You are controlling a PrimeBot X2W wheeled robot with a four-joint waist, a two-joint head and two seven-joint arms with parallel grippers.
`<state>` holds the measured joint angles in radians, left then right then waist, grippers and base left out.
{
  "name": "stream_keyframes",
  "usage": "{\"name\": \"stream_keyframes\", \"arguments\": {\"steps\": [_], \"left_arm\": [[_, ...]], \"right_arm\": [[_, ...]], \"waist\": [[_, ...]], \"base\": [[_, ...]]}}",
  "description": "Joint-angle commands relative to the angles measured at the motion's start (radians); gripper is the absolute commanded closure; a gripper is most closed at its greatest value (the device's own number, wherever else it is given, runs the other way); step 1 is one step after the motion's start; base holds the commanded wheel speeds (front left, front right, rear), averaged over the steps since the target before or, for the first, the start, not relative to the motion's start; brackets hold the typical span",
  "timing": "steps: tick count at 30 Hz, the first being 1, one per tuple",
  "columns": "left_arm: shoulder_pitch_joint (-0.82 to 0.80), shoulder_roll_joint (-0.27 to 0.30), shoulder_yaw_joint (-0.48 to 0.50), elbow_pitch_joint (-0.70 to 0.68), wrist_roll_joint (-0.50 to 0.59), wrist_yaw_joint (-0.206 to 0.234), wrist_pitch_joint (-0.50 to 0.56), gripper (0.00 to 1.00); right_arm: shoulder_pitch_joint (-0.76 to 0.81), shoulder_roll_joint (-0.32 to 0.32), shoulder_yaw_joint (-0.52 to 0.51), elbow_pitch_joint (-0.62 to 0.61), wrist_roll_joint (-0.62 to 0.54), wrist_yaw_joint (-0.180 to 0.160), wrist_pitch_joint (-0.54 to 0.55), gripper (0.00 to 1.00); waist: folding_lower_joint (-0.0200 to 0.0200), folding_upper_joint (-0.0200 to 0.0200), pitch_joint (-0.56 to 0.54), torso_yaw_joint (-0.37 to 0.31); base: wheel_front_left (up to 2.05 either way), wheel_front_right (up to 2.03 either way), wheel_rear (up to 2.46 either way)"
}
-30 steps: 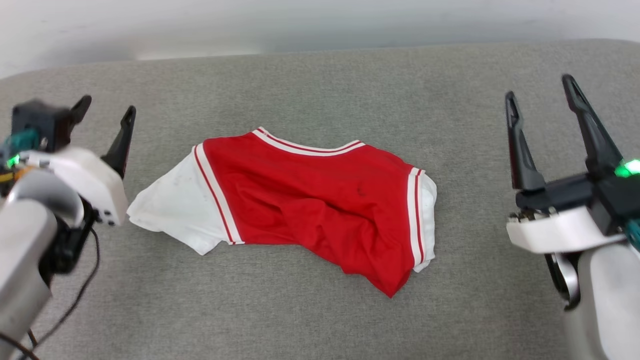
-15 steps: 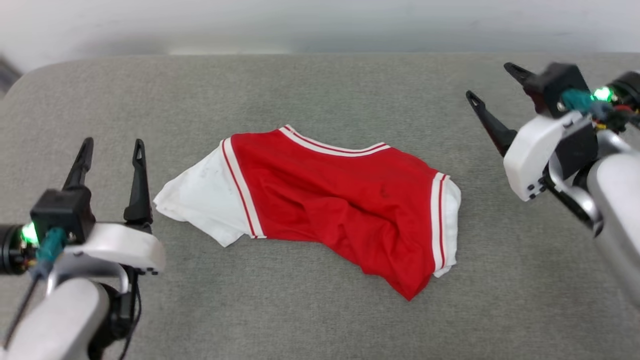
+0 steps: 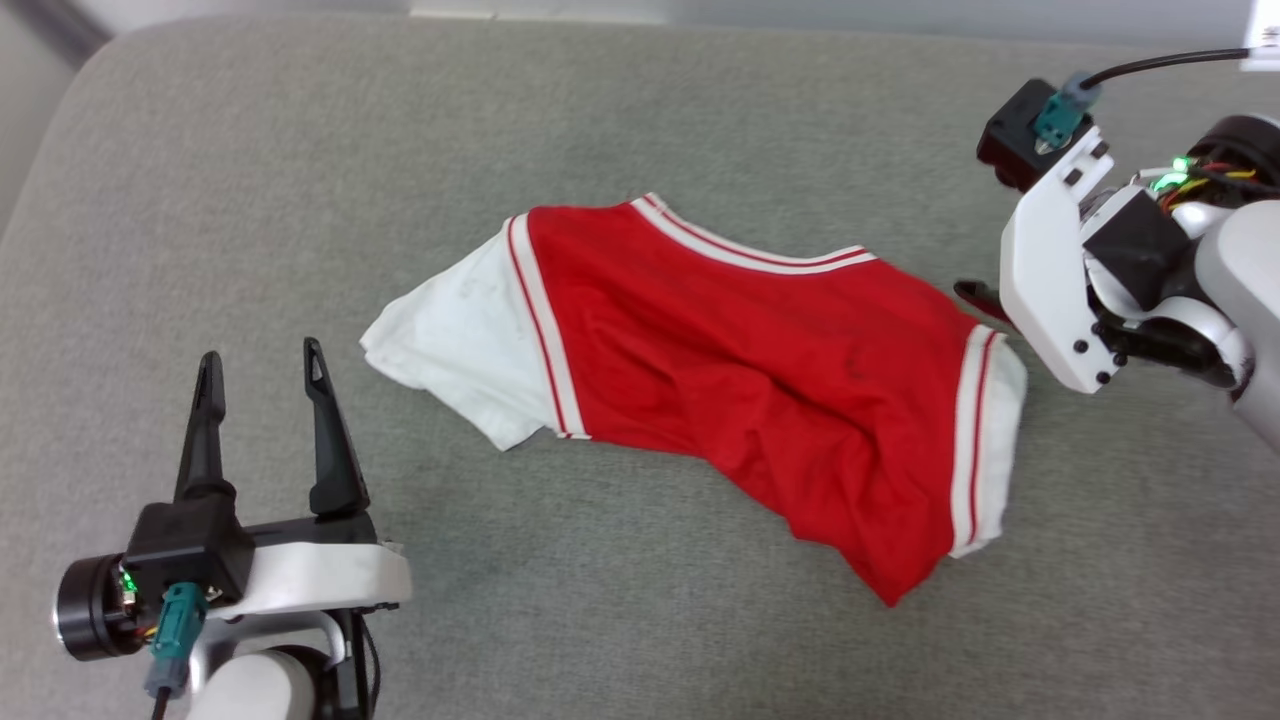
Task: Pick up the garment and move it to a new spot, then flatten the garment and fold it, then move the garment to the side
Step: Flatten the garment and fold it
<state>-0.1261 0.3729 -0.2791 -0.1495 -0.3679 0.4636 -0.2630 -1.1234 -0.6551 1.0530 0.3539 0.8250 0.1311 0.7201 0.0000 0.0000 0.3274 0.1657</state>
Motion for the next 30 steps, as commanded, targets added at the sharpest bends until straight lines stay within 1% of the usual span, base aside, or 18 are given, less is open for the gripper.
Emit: {"name": "stream_keyframes", "arguments": {"steps": [1,7,12,13,16,21,26,30], "left_arm": [[0.011,-0.033,0.023,-0.001,0.027,-0.021,-0.002,0.0],[0.019,-0.15,0.086,0.019,0.115,-0.114,-0.002,0.0],[0.002,-0.214,0.134,0.045,0.171,-0.181,-0.002,0.0],[0.01,-0.237,0.162,0.055,0.197,-0.211,-0.002,0.0],[0.021,-0.251,0.185,0.067,0.222,-0.235,-0.002,0.0],[0.055,-0.267,0.221,0.071,0.253,-0.259,-0.003,0.0],[0.102,-0.276,0.251,0.064,0.273,-0.273,-0.003,0.0],[0.132,-0.282,0.269,0.059,0.284,-0.282,-0.003,0.0]], "right_arm": [[-0.022,0.005,0.029,0.02,0.024,-0.001,0.02,0.0],[-0.036,0.014,0.164,0.1,0.053,-0.001,0.047,0.0],[0.044,0.035,0.228,0.145,0.082,-0.001,0.03,0.0],[0.055,0.047,0.239,0.139,0.096,0.0,-0.011,1.0],[0.022,0.04,0.23,0.134,0.115,0.001,-0.083,1.0],[-0.043,-0.014,0.222,0.074,0.123,-0.001,-0.222,1.0],[-0.066,-0.117,0.222,-0.051,0.108,-0.001,-0.326,1.0],[-0.056,-0.219,0.184,-0.165,0.119,-0.001,-0.362,1.0]], "waist": [[0.0,0.0,0.032,0.032],[0.0,0.0,0.083,0.076],[0.0,0.0,0.098,0.091],[0.0,0.0,0.088,0.08],[0.0,0.0,0.063,0.059],[0.0,0.0,0.003,0.02],[0.0,0.0,-0.043,-0.023],[0.0,0.0,-0.062,-0.053]], "base": [[0.0,0.0,0.0],[0.0,0.0,0.0],[0.0,0.0,0.0],[0.0,0.0,0.0],[0.0,0.0,0.0],[0.0,0.0,0.0],[0.0,0.0,0.0],[0.0,0.0,0.0]]}}
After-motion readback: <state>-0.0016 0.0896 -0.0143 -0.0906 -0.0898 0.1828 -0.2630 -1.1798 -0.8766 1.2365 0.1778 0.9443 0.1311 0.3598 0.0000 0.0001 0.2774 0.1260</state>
